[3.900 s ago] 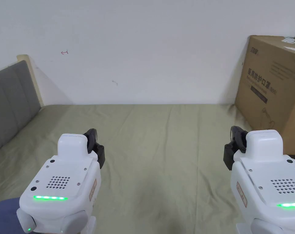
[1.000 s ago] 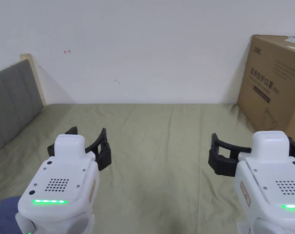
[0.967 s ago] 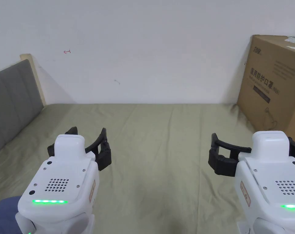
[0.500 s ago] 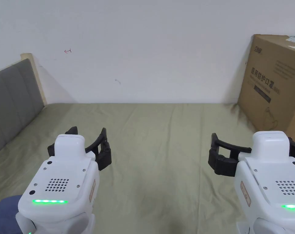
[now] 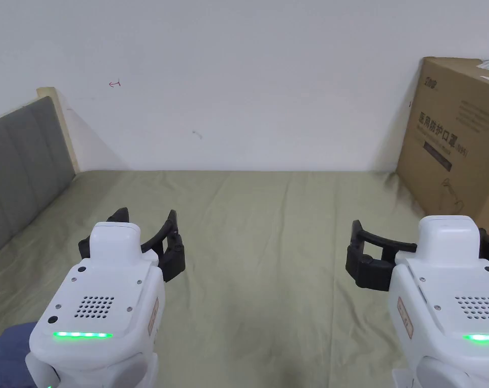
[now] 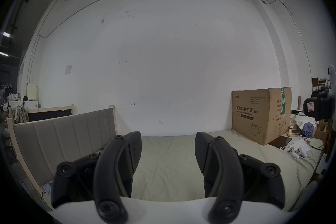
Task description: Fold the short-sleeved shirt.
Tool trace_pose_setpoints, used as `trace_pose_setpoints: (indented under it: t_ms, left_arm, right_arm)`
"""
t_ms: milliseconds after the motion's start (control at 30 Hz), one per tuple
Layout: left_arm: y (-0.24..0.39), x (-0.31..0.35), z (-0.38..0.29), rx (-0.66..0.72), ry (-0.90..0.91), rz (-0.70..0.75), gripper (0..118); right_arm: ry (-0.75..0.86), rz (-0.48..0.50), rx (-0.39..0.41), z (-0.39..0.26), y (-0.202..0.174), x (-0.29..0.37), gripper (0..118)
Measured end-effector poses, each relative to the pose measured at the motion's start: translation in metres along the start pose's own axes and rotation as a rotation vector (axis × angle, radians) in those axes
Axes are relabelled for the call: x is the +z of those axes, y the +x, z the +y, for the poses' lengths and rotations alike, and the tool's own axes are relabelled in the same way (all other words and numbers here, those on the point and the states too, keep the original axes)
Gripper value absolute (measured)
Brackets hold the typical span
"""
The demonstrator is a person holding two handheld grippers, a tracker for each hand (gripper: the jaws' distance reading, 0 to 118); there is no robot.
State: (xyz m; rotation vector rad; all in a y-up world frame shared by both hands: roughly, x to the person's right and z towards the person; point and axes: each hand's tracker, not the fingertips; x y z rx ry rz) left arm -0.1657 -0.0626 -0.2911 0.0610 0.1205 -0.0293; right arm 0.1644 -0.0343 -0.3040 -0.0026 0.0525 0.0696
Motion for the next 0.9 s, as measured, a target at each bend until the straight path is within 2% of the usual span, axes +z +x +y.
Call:
trace_pose_setpoints:
  t_ms: [167,300,400,667,900]
  left_arm:
    - [0.0,0.001,0.001,0.002,0.0,-0.001,62]
    - [0.0,0.001,0.001,0.005,0.002,-0.002,62]
    - [-0.001,0.0,0.002,0.001,0.001,0.0,62]
    - [-0.002,0.001,0.002,0.007,0.003,-0.002,62]
    - [-0.002,0.0,0.001,0.009,-0.002,-0.003,62]
  right_arm:
    - [-0.128,-0.086,-0.097,0.008,-0.001,-0.008,118]
    - [-0.308,-0.12,-0.298,0.02,0.006,-0.013,118]
    - [-0.443,-0.108,-0.386,0.028,0.012,-0.02,118]
    - [-0.494,-0.156,-0.334,0.027,0.011,-0.027,118]
    - [-0.482,-0.115,-0.294,0.027,0.004,-0.024,115]
